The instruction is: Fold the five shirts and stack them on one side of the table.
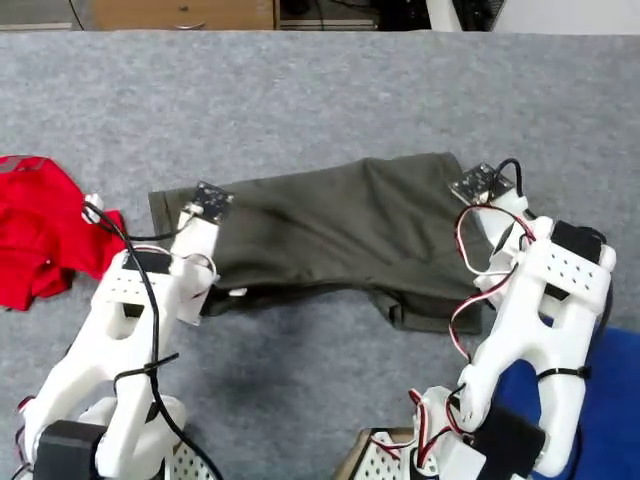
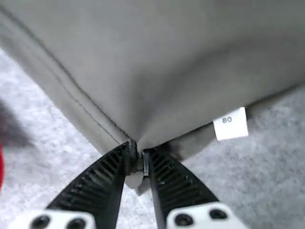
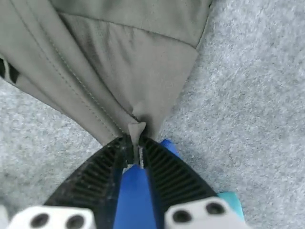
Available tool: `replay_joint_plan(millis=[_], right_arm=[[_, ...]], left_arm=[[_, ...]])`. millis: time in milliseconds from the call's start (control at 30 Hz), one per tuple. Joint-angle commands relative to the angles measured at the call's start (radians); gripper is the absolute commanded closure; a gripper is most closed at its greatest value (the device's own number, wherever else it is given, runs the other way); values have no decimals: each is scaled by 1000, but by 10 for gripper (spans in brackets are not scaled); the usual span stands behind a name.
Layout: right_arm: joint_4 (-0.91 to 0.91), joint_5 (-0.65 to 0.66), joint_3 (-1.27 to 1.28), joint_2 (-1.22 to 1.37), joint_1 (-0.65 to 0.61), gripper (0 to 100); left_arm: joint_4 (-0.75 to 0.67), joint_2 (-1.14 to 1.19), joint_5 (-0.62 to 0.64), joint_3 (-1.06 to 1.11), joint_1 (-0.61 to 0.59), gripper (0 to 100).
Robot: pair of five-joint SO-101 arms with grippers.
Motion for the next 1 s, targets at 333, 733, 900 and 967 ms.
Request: replay_joint_plan(millis=[333,733,900,967], right_arm=[[52,49,-104,-38,10,871],[44,-292,-392,134,-315,979],[51,-428,-730,479,-369,979],[69,-482,-886,636,-372,979]], left_arm=[[253,-27,-2,-100,-83,881],[512,-28,69,-417,-94,747],[486,-16,235,-624,-86,888],[379,-2,361,-637,-84,983]])
